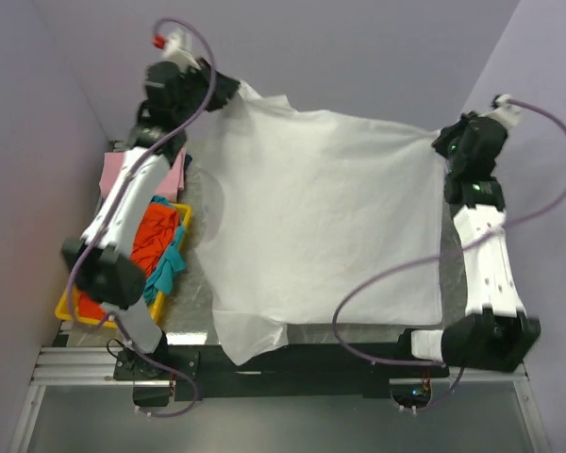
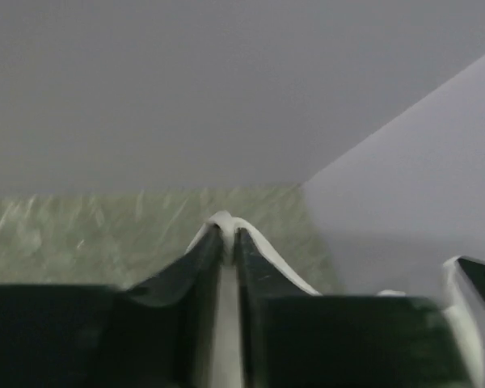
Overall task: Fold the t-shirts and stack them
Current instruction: Flatten the tshirt out
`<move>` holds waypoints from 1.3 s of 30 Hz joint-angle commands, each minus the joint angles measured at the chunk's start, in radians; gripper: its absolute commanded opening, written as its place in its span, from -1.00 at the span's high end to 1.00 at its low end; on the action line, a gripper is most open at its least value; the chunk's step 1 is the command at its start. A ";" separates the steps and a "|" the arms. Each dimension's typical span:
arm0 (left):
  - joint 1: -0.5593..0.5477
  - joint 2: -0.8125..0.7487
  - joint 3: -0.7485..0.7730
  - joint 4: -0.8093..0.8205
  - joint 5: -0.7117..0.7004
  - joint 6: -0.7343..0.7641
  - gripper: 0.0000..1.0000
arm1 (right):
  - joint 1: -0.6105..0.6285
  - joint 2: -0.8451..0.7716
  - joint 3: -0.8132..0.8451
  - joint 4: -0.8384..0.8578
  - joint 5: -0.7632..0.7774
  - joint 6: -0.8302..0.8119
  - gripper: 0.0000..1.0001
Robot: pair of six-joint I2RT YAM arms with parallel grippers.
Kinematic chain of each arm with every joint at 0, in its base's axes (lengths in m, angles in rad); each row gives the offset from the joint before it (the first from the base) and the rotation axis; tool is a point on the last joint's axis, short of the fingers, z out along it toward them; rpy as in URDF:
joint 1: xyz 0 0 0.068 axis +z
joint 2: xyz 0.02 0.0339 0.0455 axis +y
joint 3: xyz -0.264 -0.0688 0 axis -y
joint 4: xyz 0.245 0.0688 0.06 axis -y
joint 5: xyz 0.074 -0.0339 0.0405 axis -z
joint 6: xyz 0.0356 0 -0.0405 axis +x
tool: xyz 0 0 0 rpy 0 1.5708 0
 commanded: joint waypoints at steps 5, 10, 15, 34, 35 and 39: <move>-0.006 0.311 -0.022 -0.089 0.093 -0.003 -0.35 | -0.032 0.380 -0.033 0.049 -0.040 -0.067 0.14; -0.026 0.334 -0.020 -0.185 0.058 0.010 -0.69 | -0.034 0.574 0.052 -0.051 -0.058 -0.074 -0.28; -0.046 0.253 -0.143 -0.247 0.071 -0.030 -0.70 | -0.032 0.540 0.024 -0.109 -0.098 -0.057 -0.36; -0.129 0.343 -0.433 -0.265 0.200 -0.070 -0.74 | -0.032 0.480 -0.246 -0.362 -0.321 0.004 -0.30; -0.129 0.371 -0.424 -0.261 0.202 -0.067 -0.74 | -0.032 0.486 -0.252 -0.365 -0.322 0.004 -0.30; -0.129 0.440 -0.375 -0.282 0.217 -0.046 -0.73 | -0.029 0.517 -0.251 -0.376 -0.319 0.002 -0.29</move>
